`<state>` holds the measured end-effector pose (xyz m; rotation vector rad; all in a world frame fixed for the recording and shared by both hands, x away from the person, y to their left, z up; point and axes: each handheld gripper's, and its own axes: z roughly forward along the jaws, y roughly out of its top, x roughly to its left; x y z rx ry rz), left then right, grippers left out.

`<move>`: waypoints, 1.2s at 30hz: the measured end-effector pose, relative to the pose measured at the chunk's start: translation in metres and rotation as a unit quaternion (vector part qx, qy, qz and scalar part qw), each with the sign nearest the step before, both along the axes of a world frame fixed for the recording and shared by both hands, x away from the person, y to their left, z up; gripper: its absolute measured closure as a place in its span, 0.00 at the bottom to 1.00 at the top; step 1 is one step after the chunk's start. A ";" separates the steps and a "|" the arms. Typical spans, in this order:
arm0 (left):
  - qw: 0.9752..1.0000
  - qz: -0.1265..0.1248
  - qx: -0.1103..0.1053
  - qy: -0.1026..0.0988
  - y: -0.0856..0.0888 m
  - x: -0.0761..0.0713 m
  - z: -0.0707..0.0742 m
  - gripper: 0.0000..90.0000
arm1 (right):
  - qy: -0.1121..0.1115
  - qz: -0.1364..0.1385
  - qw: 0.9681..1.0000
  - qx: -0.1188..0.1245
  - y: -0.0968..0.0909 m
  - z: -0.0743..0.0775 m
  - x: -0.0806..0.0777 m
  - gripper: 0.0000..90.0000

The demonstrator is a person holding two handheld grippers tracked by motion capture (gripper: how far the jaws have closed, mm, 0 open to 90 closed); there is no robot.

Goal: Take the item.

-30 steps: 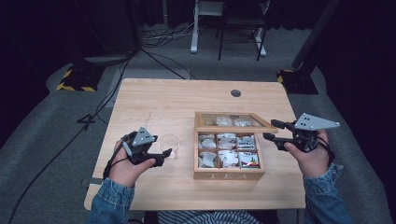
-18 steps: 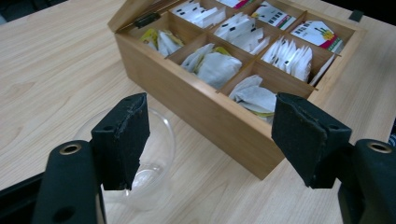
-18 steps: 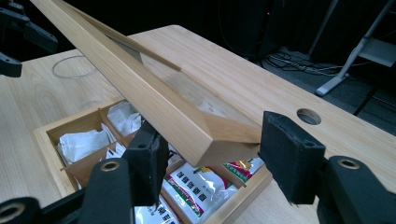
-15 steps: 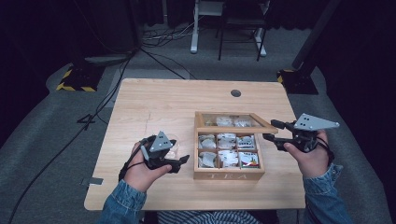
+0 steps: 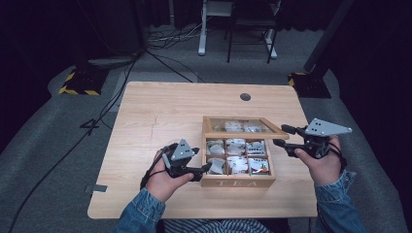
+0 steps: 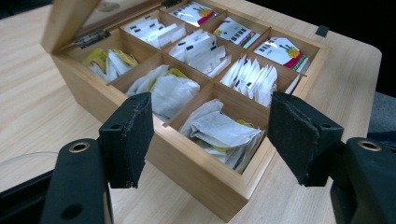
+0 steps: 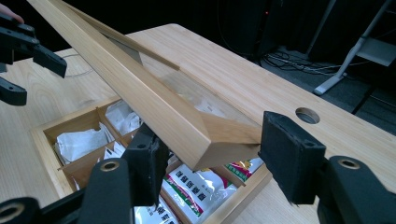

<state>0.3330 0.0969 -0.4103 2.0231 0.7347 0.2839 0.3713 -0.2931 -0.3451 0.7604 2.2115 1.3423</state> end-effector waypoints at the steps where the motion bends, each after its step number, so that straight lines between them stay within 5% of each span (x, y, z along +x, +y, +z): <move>1: 1.000 -0.002 0.003 0.001 -0.002 0.000 -0.002 0.36 | 0.000 0.000 1.000 0.000 0.000 0.000 0.000 0.48; 10: 0.999 -0.026 0.017 0.016 -0.018 0.002 -0.013 0.38 | 0.000 0.000 1.000 -0.002 0.000 0.000 0.000 0.48; 17: 0.997 -0.060 0.033 0.026 -0.028 0.004 -0.022 0.51 | 0.000 0.000 1.000 -0.002 0.000 0.000 0.000 0.48; 26: 0.996 -0.063 0.060 0.022 -0.032 0.007 -0.026 0.70 | -0.001 0.000 1.000 -0.003 0.000 0.000 0.000 0.47; 36: 0.996 -0.061 0.064 0.016 -0.035 0.011 -0.029 0.73 | 0.000 -0.001 1.000 -0.004 0.001 -0.001 0.000 0.47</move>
